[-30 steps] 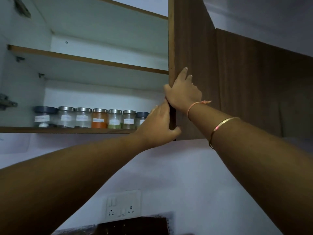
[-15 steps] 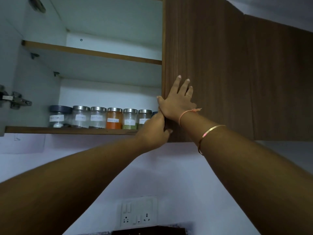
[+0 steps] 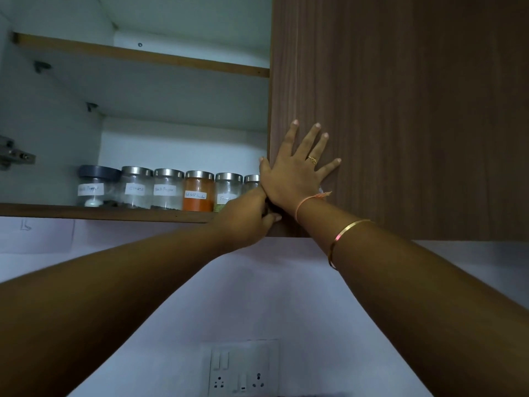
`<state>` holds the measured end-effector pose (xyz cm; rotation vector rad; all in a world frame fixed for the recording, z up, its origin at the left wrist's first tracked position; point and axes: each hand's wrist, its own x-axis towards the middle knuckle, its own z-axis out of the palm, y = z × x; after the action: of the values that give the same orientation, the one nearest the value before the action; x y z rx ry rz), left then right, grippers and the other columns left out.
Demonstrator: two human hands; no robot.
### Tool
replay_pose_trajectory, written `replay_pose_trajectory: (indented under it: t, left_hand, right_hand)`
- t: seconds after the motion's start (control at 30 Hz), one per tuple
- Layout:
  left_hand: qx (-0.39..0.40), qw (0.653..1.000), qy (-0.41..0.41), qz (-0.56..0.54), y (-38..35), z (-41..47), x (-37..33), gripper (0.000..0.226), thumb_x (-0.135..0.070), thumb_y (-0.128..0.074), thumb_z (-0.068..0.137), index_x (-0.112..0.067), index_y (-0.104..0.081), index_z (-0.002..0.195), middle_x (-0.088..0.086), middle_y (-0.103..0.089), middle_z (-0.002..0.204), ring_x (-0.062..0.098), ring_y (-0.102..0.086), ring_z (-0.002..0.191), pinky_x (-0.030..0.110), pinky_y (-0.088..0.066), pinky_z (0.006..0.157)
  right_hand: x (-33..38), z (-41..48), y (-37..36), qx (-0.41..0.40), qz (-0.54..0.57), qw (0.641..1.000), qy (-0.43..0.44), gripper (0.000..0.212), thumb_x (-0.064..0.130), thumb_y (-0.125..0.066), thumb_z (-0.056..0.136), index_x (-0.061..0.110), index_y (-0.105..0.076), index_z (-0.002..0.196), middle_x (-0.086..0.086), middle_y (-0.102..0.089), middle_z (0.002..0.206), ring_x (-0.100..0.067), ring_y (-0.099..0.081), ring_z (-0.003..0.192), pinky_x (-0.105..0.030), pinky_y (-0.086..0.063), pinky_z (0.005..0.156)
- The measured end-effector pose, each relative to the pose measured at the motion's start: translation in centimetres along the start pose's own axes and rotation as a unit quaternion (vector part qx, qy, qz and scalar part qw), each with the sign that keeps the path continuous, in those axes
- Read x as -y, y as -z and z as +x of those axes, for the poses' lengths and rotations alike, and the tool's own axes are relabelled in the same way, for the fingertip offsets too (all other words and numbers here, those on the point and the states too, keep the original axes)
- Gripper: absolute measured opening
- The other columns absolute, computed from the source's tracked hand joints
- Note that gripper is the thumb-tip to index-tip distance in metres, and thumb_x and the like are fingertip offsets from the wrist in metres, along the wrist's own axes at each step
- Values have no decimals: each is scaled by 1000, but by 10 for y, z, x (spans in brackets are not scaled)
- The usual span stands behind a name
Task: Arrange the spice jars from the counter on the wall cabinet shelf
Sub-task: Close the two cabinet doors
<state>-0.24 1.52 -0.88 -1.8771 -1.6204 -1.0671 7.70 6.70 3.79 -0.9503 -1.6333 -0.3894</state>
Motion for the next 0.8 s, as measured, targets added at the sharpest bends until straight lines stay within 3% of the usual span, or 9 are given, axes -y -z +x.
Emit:
replay_pose_trajectory:
  t: [0.2, 0.33, 0.57, 0.8]
  left_hand:
    - [-7, 999, -25, 30, -1, 5, 15, 47, -31, -66, 86, -16, -50, 128, 7, -53, 126, 21, -60, 102, 40, -50, 88]
    - [-9, 999, -12, 52, -6, 7, 20, 50, -33, -63, 88, -15, -48, 132, 8, -49, 128, 21, -58, 101, 31, -48, 84]
    - [-7, 999, -17, 37, -5, 8, 24, 45, -35, -64, 86, -17, -53, 126, 5, -50, 127, 20, -59, 101, 41, -51, 88]
    - [12, 998, -7, 55, -1, 10, 18, 50, -33, -67, 84, -14, -52, 127, 7, -56, 125, 22, -59, 103, 40, -51, 89]
  right_hand:
    - [-4, 5, -22, -32, -11, 999, 13, 82, 51, -38, 93, 16, 7, 152, -23, 14, 157, -41, 14, 145, -70, 5, 108]
    - [-5, 8, -33, -39, -18, 999, 20, 81, 51, -37, 93, 17, 6, 153, -24, 13, 157, -42, 13, 145, -71, 5, 107]
    - [-7, 8, -42, -74, -28, 997, 23, 78, 51, -36, 91, 18, -3, 153, -25, 3, 158, -44, 5, 145, -71, 5, 105]
    - [-14, 6, -31, -20, -23, 999, 37, 81, 62, -30, 91, 23, 7, 152, -19, 15, 158, -39, 14, 145, -68, 6, 108]
